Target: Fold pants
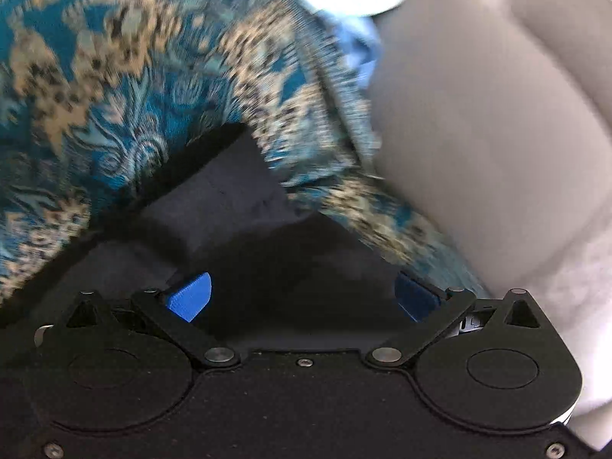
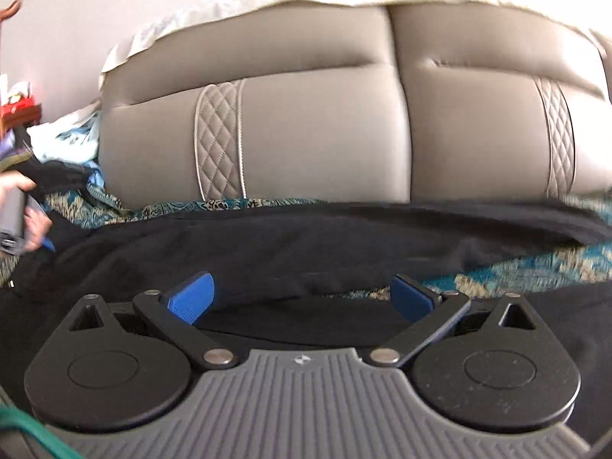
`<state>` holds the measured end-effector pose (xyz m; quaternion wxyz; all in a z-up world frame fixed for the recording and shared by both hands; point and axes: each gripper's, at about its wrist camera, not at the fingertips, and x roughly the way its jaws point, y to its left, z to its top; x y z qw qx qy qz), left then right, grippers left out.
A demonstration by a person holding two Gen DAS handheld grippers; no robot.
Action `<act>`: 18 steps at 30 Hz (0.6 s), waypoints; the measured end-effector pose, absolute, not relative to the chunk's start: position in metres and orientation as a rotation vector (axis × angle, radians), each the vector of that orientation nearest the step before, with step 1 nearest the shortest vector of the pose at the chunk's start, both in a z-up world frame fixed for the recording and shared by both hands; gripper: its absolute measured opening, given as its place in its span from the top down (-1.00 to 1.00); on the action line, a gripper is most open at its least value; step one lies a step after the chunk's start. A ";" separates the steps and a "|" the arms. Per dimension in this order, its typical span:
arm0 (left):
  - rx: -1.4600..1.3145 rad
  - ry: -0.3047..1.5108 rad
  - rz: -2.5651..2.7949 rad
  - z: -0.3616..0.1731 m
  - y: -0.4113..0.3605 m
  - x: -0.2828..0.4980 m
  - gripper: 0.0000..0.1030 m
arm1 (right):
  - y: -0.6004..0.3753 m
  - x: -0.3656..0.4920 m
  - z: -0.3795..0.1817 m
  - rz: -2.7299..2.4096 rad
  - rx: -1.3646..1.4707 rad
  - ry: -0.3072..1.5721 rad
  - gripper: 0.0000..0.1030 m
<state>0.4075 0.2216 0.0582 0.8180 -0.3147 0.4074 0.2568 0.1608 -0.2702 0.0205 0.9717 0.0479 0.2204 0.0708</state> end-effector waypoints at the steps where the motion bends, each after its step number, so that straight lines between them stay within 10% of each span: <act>1: -0.684 0.878 0.589 0.049 0.225 0.417 -1.00 | -0.272 0.161 0.020 0.153 0.119 0.449 -1.00; 11: -0.652 0.893 0.885 0.013 0.217 0.460 -0.92 | -0.261 0.152 0.015 0.164 0.026 0.412 -1.00; 15: -0.648 0.817 0.821 0.018 0.201 0.435 0.85 | -0.257 0.148 0.015 0.167 0.020 0.392 -1.00; 18: -0.651 0.781 0.755 0.026 0.194 0.410 0.96 | -0.258 0.143 0.019 0.186 0.034 0.370 -1.00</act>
